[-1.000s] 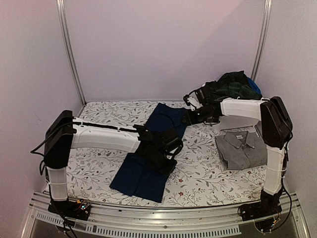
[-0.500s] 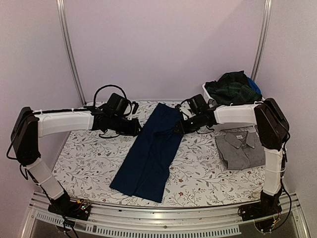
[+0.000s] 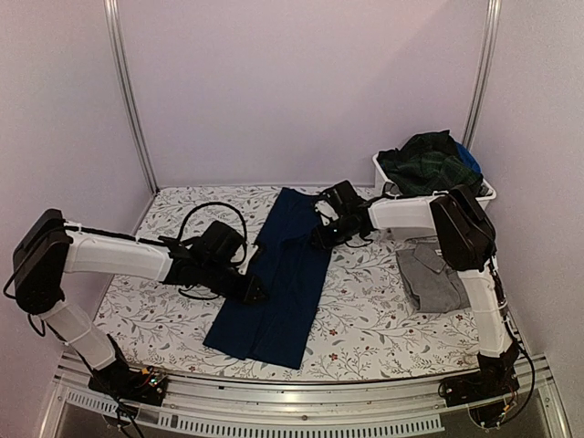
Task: Fold and stack the mixed laundry pile
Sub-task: Rotate the rectangle-folded T-shirt at the center of the board.
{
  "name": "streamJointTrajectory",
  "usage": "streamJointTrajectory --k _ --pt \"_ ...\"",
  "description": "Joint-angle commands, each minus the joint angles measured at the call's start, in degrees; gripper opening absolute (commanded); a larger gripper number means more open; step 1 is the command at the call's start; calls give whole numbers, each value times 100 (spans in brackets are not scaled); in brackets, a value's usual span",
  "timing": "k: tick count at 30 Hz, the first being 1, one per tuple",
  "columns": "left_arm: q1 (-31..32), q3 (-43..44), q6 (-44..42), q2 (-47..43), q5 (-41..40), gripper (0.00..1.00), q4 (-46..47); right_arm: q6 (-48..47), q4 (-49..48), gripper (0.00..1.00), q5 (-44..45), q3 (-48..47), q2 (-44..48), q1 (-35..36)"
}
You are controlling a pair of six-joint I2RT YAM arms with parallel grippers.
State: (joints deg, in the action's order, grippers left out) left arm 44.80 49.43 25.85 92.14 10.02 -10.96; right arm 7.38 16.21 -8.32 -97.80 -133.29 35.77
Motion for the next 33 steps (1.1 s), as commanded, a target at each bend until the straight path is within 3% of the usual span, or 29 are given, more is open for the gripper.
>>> streamJointTrajectory --k 1,4,8,21,23,29,31,33 --pt "671 -646 411 -536 475 33 460 -216 514 39 340 84 -468 -114" --pt "1011 -957 838 -580 730 35 818 -254 466 39 359 173 -381 -123" --pt "1233 -1018 1098 -358 489 35 789 -319 444 39 397 217 -314 -155" --pt "1963 -603 1416 147 -536 39 -302 -325 436 40 391 270 -197 -167" --pt "2068 -609 1454 195 -486 34 -321 -320 432 40 392 279 -189 -167" --pt "2385 -649 1635 186 -443 2 -471 -320 428 40 407 287 -188 -167" --pt "2425 -711 1732 138 -430 3 -529 -331 427 40 433 317 -175 -172" --pt "2449 -784 1803 57 -428 12 -570 -350 424 40 425 358 -145 -172"
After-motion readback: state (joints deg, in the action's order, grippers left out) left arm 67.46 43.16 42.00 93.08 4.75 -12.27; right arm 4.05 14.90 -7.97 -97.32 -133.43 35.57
